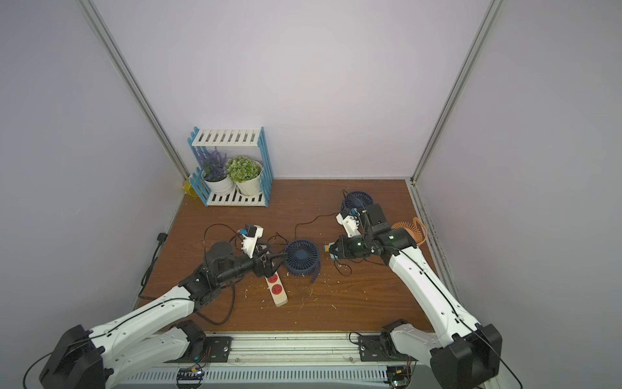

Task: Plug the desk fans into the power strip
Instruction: Pick up the plug from the center of the board.

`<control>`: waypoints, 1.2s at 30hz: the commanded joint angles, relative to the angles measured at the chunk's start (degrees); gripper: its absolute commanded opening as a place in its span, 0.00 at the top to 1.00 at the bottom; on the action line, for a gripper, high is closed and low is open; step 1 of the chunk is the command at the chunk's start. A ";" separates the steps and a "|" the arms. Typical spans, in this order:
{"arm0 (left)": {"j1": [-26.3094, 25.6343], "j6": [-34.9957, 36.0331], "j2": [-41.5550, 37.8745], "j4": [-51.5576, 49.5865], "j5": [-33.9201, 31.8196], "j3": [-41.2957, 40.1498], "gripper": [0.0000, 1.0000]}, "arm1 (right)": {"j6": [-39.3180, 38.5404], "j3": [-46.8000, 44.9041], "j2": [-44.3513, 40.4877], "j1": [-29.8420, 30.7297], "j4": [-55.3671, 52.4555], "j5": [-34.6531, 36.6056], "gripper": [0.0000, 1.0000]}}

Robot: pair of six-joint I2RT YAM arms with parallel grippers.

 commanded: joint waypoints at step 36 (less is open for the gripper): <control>-5.93 8.22 -2.62 13.96 -0.74 -7.59 0.01 | -2.49 9.15 5.23 12.40 6.44 -16.32 1.00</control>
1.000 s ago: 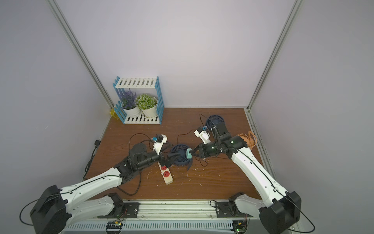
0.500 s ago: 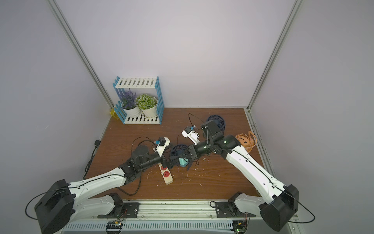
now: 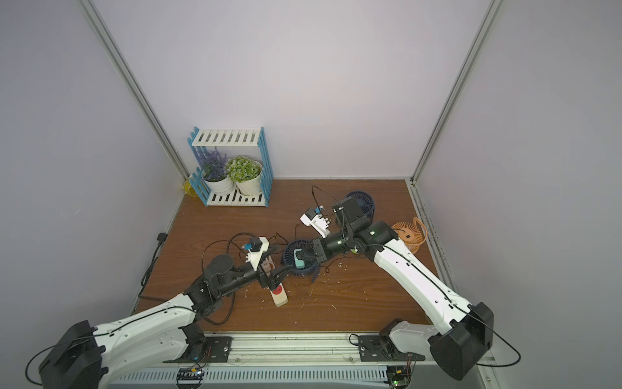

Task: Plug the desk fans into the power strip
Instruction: Pick up the plug from the center of the board.

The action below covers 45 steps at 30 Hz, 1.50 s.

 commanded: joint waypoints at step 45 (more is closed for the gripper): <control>-0.64 1.20 5.75 1.22 9.33 5.98 0.64 | 4.95 -2.10 -1.62 0.70 8.30 -4.95 1.00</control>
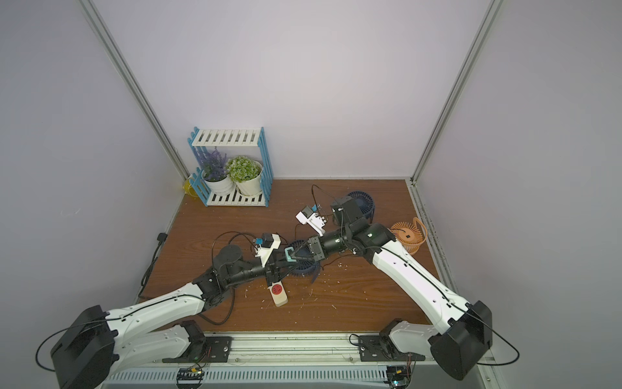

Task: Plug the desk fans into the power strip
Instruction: Pick up the plug from the center of the board.

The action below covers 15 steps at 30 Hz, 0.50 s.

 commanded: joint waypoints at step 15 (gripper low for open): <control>-1.61 10.06 -4.99 -18.29 -19.69 3.09 0.75 | 3.09 4.40 -0.55 5.09 -12.46 30.45 0.36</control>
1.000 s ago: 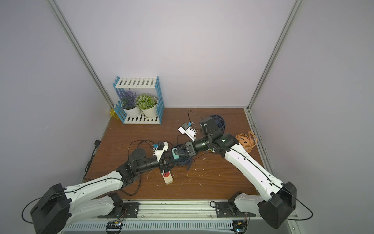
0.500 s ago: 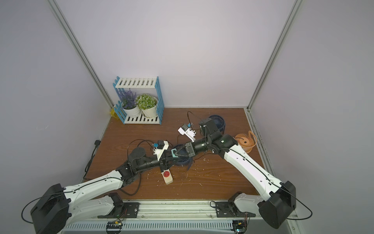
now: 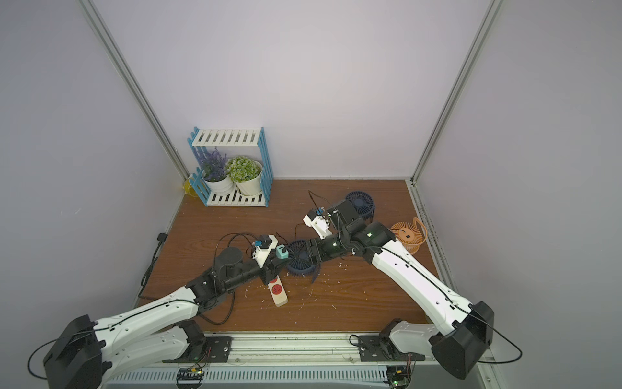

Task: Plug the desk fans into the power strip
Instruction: Pick up the plug from the center of the board.

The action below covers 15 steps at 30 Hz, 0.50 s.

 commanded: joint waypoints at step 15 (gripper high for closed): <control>-0.76 -1.33 -0.60 -4.06 -0.69 3.20 0.74 | 5.09 -0.89 5.05 11.37 15.12 16.07 0.42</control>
